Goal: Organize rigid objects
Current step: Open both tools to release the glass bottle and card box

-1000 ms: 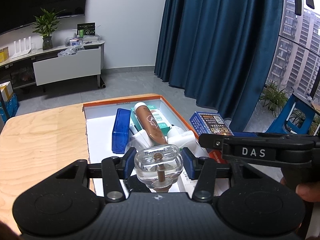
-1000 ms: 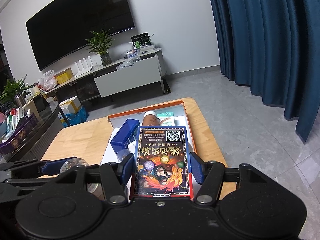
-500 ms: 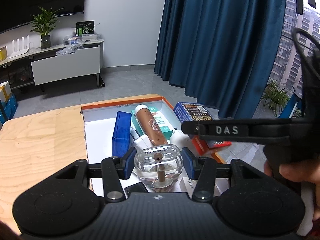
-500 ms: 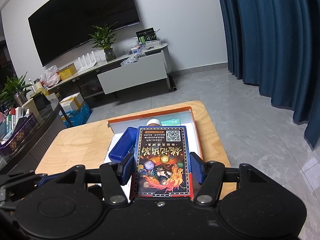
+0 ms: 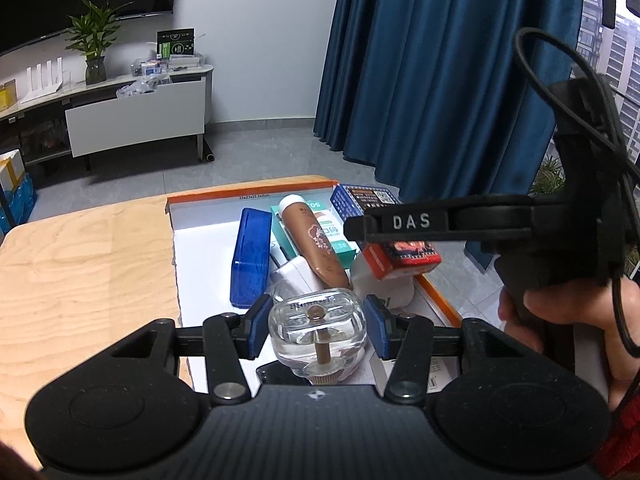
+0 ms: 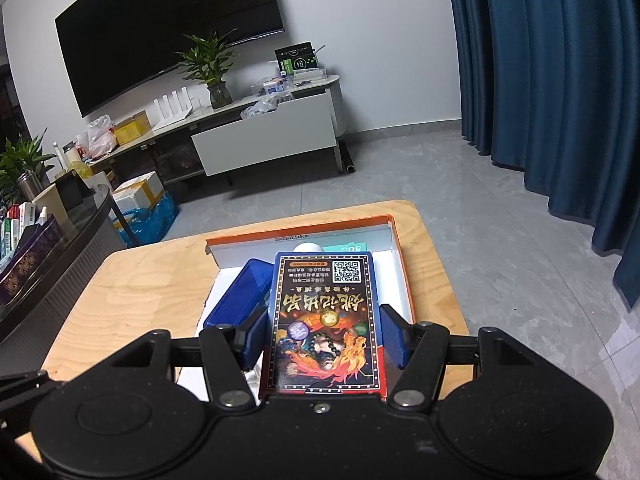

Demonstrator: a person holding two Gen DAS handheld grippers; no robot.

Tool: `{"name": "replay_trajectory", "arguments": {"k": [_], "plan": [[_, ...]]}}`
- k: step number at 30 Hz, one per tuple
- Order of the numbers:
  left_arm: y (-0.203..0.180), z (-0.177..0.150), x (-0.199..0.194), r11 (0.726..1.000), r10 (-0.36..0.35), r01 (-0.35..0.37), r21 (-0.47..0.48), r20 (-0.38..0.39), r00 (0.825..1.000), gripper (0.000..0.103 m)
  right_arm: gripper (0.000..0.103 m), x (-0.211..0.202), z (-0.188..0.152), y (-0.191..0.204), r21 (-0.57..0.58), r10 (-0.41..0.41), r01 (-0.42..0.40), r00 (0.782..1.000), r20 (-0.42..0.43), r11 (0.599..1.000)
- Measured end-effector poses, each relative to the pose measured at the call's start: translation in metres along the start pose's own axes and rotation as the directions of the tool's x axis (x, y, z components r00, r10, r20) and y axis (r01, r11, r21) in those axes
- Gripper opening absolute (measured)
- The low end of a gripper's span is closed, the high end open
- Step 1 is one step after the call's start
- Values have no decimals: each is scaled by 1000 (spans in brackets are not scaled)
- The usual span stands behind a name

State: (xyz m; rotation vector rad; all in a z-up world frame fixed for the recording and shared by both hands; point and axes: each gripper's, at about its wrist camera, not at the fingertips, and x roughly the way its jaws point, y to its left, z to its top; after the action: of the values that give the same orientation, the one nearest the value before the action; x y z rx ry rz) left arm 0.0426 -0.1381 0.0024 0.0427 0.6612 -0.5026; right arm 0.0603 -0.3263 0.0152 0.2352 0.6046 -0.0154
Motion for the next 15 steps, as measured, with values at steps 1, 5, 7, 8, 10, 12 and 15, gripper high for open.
{"name": "replay_trajectory", "arguments": {"k": [1, 5, 7, 8, 10, 12, 15], "plan": [[0, 0, 1, 1000, -1, 1, -1, -3, 1000, 50, 71, 2, 0, 0, 1, -1, 1, 1000, -3, 1000], [-1, -3, 4, 1000, -18, 18, -6, -25, 1000, 50, 74, 16, 0, -3, 5, 10, -10, 1000, -29, 1000], [-2, -5, 7, 1000, -20, 20, 5, -40, 999, 50, 74, 16, -1, -4, -2, 8, -8, 999, -38, 1000], [-1, -6, 9, 1000, -24, 24, 3, -48, 999, 50, 74, 15, -1, -4, -2, 6, -6, 999, -36, 1000], [1, -7, 11, 999, -33, 33, -8, -58, 998, 50, 74, 9, 0, -6, 9, 3, -2, 1000, -22, 1000], [2, -8, 14, 999, -47, 46, -13, -64, 997, 51, 74, 1, -1, -10, 21, -8, 9, 1000, -12, 1000], [2, -11, 18, 998, -58, 57, -15, -69, 996, 57, 75, -11, -3, -13, 22, -21, 21, 1000, -5, 1000]]}}
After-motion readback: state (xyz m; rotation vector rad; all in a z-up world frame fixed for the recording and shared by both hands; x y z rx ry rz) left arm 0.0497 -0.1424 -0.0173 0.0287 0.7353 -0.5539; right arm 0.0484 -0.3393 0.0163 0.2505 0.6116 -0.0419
